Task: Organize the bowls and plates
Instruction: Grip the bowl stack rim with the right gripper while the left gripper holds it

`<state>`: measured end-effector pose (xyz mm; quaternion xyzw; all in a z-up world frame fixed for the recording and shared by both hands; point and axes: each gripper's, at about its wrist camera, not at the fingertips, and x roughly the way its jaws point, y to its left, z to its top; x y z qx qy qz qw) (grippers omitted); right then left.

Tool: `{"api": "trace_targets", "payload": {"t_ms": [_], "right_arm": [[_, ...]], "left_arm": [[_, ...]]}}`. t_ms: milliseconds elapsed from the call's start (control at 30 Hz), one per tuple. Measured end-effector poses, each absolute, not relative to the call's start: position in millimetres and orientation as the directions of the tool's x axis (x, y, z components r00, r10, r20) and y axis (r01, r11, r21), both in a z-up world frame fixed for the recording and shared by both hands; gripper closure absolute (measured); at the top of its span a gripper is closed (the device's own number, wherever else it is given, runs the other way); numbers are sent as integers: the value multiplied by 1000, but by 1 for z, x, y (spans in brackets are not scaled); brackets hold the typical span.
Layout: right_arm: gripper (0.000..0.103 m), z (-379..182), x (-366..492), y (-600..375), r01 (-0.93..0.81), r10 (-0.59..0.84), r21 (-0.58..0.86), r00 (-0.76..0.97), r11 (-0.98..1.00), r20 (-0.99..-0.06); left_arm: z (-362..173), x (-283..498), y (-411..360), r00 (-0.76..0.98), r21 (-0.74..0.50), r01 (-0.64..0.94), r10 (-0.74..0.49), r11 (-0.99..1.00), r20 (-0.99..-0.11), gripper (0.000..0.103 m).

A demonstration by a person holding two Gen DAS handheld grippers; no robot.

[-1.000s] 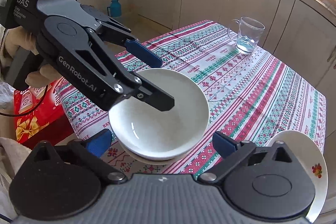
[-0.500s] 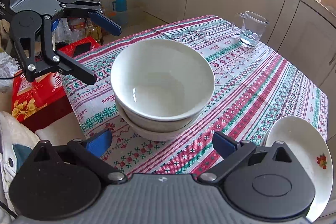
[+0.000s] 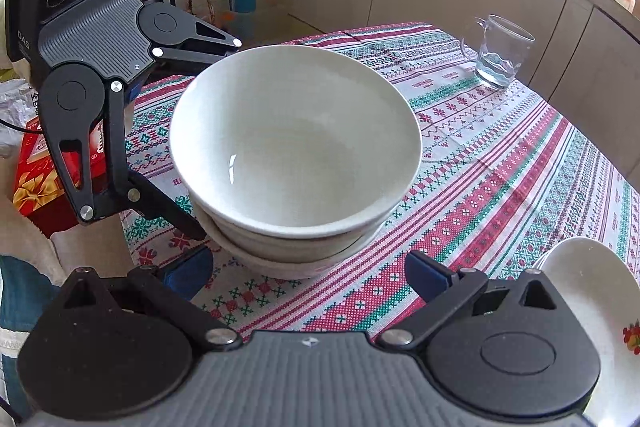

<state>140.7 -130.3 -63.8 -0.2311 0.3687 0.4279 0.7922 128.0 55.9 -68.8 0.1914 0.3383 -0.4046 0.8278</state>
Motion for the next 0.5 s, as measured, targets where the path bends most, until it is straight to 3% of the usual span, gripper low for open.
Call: {"api": "trace_targets", "payload": {"t_ms": [167,500], "right_arm": [[0,-63,150,-128,-881,545,-19,309,473,-780],[1,-63,169,-121,-924,562,17,218,382,-798]], "left_arm": [[-69,140,56,377,15,846,-577,534,-725,17],[-68,155,57,255,-61,898,-631,435,-733,21]]}}
